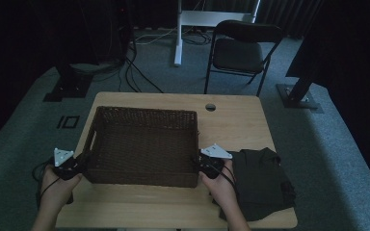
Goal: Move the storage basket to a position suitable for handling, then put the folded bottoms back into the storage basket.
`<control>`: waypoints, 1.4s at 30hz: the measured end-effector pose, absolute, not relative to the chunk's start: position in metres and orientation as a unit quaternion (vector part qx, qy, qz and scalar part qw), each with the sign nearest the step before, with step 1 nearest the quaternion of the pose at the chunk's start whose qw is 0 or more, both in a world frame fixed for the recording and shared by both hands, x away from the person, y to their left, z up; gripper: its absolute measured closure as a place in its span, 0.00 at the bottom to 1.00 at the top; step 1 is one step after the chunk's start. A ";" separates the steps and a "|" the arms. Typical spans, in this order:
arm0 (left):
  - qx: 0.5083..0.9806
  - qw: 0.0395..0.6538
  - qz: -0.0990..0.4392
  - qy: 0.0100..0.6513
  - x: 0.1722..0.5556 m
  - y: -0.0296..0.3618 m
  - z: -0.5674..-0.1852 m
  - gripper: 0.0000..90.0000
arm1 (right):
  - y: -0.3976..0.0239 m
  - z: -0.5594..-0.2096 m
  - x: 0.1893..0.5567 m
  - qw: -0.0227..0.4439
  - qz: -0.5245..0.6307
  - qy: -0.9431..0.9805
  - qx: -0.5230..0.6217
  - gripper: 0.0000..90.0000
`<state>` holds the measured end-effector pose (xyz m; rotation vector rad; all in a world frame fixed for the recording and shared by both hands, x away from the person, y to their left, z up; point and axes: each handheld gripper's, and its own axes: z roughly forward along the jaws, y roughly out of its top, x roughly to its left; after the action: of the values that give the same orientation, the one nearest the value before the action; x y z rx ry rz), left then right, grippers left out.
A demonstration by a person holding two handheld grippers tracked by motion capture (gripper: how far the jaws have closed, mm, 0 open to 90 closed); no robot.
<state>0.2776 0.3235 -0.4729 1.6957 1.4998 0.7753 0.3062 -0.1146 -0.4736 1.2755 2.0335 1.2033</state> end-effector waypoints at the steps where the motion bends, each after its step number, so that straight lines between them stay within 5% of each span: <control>1: 0.660 0.366 0.302 0.583 0.277 0.323 -0.473 0.86 | -0.115 -0.474 0.306 0.226 0.438 0.737 0.463 0.69; 5: 0.662 0.377 0.301 0.574 0.276 0.325 -0.474 0.83 | -0.118 -0.475 0.307 0.210 0.453 0.729 0.467 0.66; 12: 0.683 0.391 0.261 0.559 0.279 0.322 -0.468 0.32 | -0.122 -0.468 0.312 0.209 0.459 0.751 0.426 0.28; 14: 0.689 0.389 0.264 0.552 0.279 0.321 -0.465 0.31 | -0.120 -0.466 0.313 0.185 0.458 0.759 0.424 0.27; 20: 0.693 0.395 0.277 0.535 0.279 0.322 -0.457 0.22 | -0.119 -0.464 0.313 0.222 0.465 0.766 0.384 0.14; 42: 0.713 0.441 0.270 0.473 0.277 0.293 -0.427 0.22 | -0.131 -0.443 0.307 0.238 0.479 0.758 0.373 0.13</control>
<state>0.2766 0.2927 -0.4271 1.7705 1.1754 0.6713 0.3072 -0.1307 -0.4431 1.0218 2.0773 1.3115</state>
